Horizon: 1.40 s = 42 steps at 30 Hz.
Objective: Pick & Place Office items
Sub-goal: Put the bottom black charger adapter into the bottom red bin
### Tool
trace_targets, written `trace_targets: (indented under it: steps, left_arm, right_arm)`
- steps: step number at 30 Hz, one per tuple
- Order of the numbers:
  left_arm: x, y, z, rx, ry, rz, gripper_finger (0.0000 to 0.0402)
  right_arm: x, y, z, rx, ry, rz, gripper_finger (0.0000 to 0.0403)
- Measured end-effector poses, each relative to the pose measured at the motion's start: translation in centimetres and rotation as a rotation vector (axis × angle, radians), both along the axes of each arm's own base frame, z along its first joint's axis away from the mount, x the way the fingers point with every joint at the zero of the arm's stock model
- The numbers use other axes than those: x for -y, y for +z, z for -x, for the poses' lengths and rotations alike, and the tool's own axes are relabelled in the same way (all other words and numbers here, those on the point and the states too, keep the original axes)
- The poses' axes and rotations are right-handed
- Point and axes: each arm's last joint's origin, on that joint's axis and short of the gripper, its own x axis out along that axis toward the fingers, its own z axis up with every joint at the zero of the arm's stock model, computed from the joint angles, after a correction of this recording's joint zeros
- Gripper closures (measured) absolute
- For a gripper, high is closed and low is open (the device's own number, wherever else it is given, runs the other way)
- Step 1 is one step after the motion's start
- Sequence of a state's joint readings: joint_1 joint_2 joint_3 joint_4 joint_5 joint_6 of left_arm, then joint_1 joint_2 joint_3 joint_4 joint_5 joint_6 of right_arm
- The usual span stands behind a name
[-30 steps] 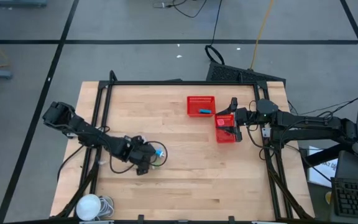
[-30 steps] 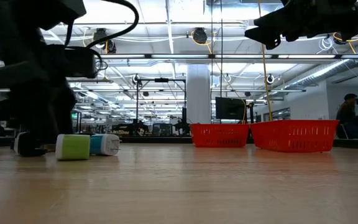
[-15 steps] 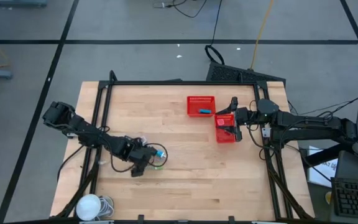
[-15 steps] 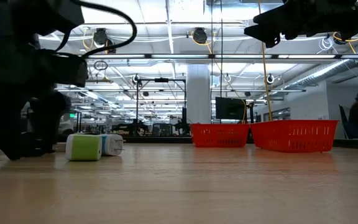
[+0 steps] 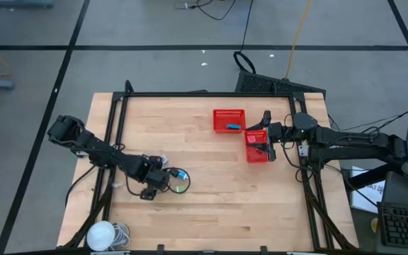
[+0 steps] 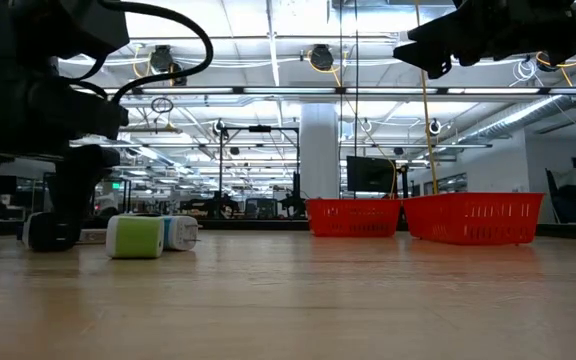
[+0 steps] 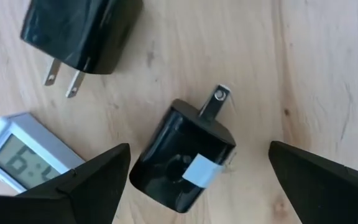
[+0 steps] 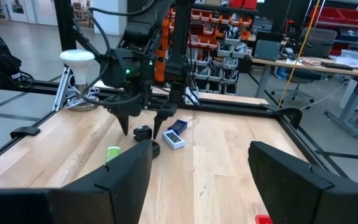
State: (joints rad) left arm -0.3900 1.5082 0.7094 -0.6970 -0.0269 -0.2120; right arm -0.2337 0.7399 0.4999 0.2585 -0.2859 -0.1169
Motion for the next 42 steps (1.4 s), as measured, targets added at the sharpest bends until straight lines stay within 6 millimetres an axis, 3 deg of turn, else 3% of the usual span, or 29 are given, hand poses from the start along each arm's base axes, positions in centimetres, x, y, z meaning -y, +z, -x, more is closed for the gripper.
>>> trace_targets:
  steps: [5, 16, 22, 28, 42]
  left_arm:
    - [0.0, -0.1, 0.1, -0.011, -0.036, -0.001, 0.0034]
    - [0.0, -0.1, -0.8, 0.064, 0.014, 0.053, 0.0171]
    - [0.2, -0.1, -1.1, 0.105, 0.101, 0.074, 0.0219]
    - [0.3, 0.0, -1.2, 0.127, 0.137, 0.069, 0.0232]
    - [0.3, 0.0, -1.6, 0.173, 0.299, 0.070, 0.0198]
  right_arm:
    - [0.0, -0.1, 0.0, -0.012, 0.000, -0.003, 0.0149]
    - [0.0, -0.2, 0.0, -0.016, 0.000, -0.003, 0.0149]
    - [0.0, -0.2, 0.0, -0.016, 0.000, -0.003, 0.0149]
    - [0.0, -0.2, 0.0, -0.016, 0.000, -0.003, 0.0149]
    - [0.0, -0.2, 0.0, -0.016, 0.001, -0.004, 0.0149]
